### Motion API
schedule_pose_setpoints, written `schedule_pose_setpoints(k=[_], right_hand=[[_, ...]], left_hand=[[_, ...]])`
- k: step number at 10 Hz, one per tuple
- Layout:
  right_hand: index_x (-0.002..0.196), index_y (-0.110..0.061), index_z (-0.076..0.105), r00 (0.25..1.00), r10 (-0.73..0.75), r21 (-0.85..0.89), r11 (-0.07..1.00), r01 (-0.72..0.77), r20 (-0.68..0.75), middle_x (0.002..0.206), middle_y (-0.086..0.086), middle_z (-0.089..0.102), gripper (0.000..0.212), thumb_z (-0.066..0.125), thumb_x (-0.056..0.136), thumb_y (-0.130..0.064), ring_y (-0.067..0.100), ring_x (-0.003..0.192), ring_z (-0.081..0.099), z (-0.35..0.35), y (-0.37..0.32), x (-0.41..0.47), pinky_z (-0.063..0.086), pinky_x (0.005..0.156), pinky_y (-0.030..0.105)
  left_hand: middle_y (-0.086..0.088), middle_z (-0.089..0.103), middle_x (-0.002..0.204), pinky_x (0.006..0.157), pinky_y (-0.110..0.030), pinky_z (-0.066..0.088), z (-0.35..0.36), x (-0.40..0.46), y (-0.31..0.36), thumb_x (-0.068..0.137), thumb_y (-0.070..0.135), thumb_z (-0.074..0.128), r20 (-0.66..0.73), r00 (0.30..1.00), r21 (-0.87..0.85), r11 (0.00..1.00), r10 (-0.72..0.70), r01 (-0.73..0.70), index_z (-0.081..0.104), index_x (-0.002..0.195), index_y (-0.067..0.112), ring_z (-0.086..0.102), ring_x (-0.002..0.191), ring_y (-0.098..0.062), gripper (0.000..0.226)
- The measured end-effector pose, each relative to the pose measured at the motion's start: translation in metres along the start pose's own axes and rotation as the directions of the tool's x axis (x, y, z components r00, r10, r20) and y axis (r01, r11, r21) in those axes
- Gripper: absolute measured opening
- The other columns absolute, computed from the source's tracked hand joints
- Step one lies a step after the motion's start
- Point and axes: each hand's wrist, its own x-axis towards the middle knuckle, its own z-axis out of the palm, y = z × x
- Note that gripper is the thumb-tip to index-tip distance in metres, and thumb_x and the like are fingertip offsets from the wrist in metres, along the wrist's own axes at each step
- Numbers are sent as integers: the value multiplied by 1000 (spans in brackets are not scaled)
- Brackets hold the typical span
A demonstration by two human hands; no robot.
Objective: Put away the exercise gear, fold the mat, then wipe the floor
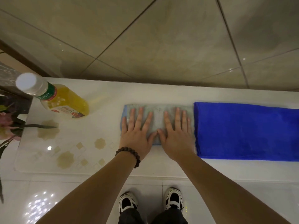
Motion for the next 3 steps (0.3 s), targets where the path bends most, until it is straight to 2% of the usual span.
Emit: schedule_pose_setpoints(k=[1,2,3], right_hand=[[148,-28,-19,997,71,-19,997,-71,5,156,14,-22,71,1,91,-65,33,144,-17,2,1,-12,-3,118,47],[146,-29,-26,995,59,13,998,-60,84,154,14,-26,73,-10,85,-67,33,143,-20,-6,0,-4,-6,118,46],[149,-27,-14,989,47,141,988,-67,142,157,12,-18,70,8,94,-63,29,145,-16,-29,7,-9,-2,119,42]], left_hand=[[0,-19,158,117,-49,-11,-1,-9,1,92,65,6,39,999,-6,1000,-6,6,-10,151,33,-22,145,-25,69],[2,-28,155,117,-47,-13,-14,-6,0,92,64,3,146,989,-33,999,-14,19,-19,148,35,-28,143,-22,67],[-1,-21,159,119,-47,-6,-47,-9,11,98,55,20,240,969,-83,993,-60,82,-13,151,30,-21,145,-21,67]])
